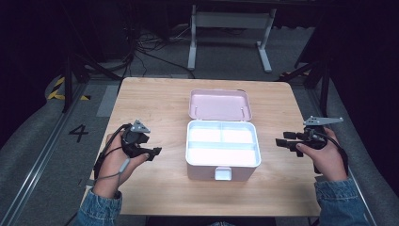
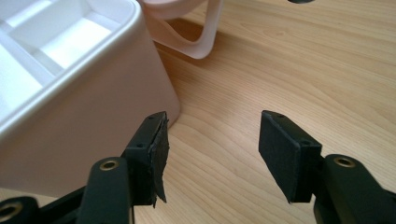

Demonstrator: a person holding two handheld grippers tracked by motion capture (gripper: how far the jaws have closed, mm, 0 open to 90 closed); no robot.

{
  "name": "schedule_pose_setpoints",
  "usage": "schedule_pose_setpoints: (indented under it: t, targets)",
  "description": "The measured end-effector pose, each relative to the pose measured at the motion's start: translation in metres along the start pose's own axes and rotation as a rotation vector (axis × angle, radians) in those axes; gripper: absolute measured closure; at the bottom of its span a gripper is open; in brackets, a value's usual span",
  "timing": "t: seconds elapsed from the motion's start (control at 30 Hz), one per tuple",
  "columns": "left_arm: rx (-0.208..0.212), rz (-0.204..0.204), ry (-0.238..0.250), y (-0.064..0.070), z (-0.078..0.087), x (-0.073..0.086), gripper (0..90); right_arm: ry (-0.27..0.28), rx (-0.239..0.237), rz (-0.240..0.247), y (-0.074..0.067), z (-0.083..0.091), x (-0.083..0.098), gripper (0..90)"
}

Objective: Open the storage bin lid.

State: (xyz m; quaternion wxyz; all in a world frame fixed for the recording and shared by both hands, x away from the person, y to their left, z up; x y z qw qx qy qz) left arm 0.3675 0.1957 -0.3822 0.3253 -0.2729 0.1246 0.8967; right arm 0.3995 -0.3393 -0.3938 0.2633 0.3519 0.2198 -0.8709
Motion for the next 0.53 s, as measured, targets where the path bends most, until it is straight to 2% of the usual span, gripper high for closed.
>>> schedule_pose_setpoints:
  t: [0.1, 0.17, 0.2, 0.37, 0.43, 0.5, 0.53]
  targets:
    - [0.003, 0.006, -0.011, -0.006, -0.006, 0.002, 36.5, -0.02, 0.024, 0.002, 0.002, -0.002, 0.002, 43.6]
    - [0.005, 0.022, -0.012, -0.008, -0.01, 0.004, 36.0, -0.027, 0.025, 0.0, 0.003, -0.003, 0.004, 43.3]
    - [-0.001, 0.013, -0.008, -0.01, -0.012, 0.004, 36.1, -0.03, 0.026, -0.002, 0.004, -0.004, 0.005, 42.8]
    - [0.006, 0.033, -0.005, -0.015, -0.019, 0.007, 36.4, -0.039, 0.03, -0.003, 0.004, -0.006, 0.006, 42.8]
    - [0.019, 0.032, 0.0, -0.016, -0.018, 0.007, 36.2, -0.04, 0.028, -0.003, 0.004, -0.006, 0.007, 42.8]
    - [0.05, 0.037, 0.012, -0.017, -0.017, 0.007, 35.8, -0.039, 0.031, -0.003, 0.004, -0.005, 0.007, 42.8]
    - [0.05, 0.037, 0.012, -0.017, -0.017, 0.007, 35.7, -0.039, 0.036, -0.007, 0.005, -0.005, 0.007, 42.8]
Point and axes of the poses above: each handheld gripper's, and its own axes: z roughly backward along the jaws, x roughly out of its underside, y roughly to its right, the point moved 1 cm from there along -z, roughly forward along the jaws, and after that the axes turned 1 degree about -y, right-handed, at the moved point
